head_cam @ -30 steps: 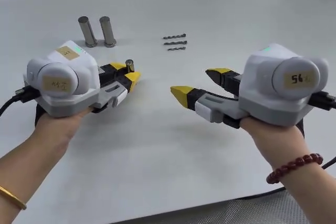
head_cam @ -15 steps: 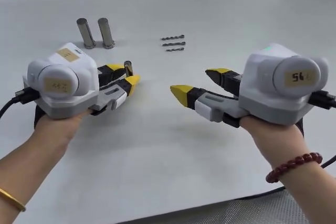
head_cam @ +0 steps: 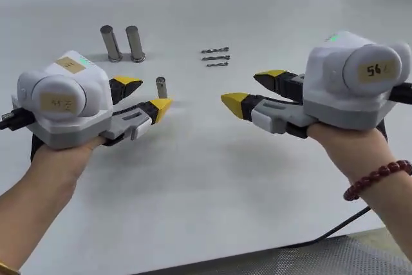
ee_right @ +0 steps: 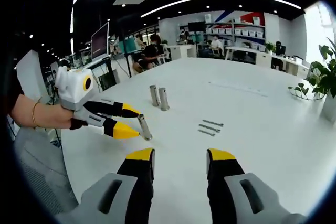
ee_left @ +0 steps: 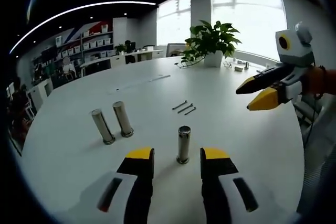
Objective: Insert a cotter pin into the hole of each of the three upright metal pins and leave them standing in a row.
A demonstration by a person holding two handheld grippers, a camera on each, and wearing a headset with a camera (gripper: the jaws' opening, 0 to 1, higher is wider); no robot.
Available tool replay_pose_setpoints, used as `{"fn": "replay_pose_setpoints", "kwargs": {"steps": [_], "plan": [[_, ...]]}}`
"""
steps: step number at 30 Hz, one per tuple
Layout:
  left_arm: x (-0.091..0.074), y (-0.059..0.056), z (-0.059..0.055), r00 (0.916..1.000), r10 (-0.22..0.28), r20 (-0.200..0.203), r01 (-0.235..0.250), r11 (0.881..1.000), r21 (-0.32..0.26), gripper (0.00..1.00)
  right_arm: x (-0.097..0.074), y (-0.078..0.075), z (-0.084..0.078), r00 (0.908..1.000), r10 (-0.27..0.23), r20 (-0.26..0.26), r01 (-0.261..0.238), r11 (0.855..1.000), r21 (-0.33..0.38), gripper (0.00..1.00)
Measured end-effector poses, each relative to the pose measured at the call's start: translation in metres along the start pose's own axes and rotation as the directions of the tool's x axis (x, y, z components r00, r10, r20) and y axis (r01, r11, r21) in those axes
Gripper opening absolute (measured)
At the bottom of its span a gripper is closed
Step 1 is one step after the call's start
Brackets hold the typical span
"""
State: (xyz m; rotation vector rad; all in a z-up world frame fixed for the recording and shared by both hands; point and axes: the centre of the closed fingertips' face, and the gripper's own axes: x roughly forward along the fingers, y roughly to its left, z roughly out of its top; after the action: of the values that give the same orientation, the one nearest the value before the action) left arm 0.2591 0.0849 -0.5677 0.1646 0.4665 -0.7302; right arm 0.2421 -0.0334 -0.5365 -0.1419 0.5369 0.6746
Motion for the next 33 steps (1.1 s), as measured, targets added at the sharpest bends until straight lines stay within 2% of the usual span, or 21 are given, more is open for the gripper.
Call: {"fn": "replay_pose_setpoints", "kwargs": {"steps": [2, 6, 10, 11, 15, 18, 23, 26, 29, 32, 33], "plan": [[-0.004, -0.001, -0.001, 1.0000, 0.002, 0.002, -0.002, 0.999, -0.037, 0.37, 0.002, -0.001, 0.001, 0.9997, 0.015, -0.021, -0.016, 0.999, -0.042, 0.34], [-0.012, -0.001, -0.001, 0.9997, 0.023, -0.005, -0.023, 0.999, -0.034, 0.39, 0.011, -0.010, -0.001, 0.9956, 0.038, -0.086, -0.046, 0.995, -0.088, 0.27], [-0.018, -0.003, 0.002, 0.9994, 0.036, 0.001, -0.036, 0.998, -0.060, 0.46, 0.019, -0.018, -0.001, 0.9877, 0.065, -0.142, -0.083, 0.989, -0.126, 0.26], [-0.020, -0.002, 0.003, 0.9984, 0.056, 0.003, -0.056, 0.997, -0.050, 0.47, 0.021, -0.019, 0.000, 0.9851, 0.076, -0.154, -0.099, 0.984, -0.146, 0.26], [-0.028, 0.000, 0.004, 0.9956, 0.093, 0.000, -0.093, 0.995, -0.047, 0.53, 0.031, -0.030, 0.005, 0.9798, 0.082, -0.182, -0.112, 0.980, -0.162, 0.22], [-0.032, -0.001, 0.001, 0.9937, 0.109, -0.029, -0.110, 0.993, -0.033, 0.54, 0.036, -0.030, 0.006, 0.9733, 0.110, -0.201, -0.146, 0.974, -0.171, 0.18], [-0.039, -0.005, -0.001, 0.9944, 0.103, -0.025, -0.104, 0.993, -0.051, 0.57, 0.050, -0.040, 0.005, 0.9562, 0.118, -0.268, -0.182, 0.957, -0.228, 0.16], [-0.041, -0.006, 0.003, 0.9962, 0.087, 0.001, -0.087, 0.993, -0.079, 0.59, 0.056, -0.044, 0.001, 0.9384, 0.129, -0.321, -0.215, 0.944, -0.252, 0.15], [-0.043, -0.004, 0.003, 0.9957, 0.092, 0.001, -0.092, 0.993, -0.080, 0.60, 0.064, -0.045, -0.001, 0.9305, 0.145, -0.336, -0.243, 0.932, -0.270, 0.13], [-0.046, -0.003, 0.005, 0.9952, 0.097, 0.011, -0.096, 0.991, -0.095, 0.64, 0.070, -0.046, -0.004, 0.9202, 0.164, -0.355, -0.264, 0.930, -0.254, 0.13], [-0.046, -0.002, 0.005, 0.9950, 0.099, 0.010, -0.098, 0.991, -0.089, 0.65, 0.073, -0.047, -0.004, 0.9149, 0.166, -0.368, -0.273, 0.926, -0.261, 0.13]]}}
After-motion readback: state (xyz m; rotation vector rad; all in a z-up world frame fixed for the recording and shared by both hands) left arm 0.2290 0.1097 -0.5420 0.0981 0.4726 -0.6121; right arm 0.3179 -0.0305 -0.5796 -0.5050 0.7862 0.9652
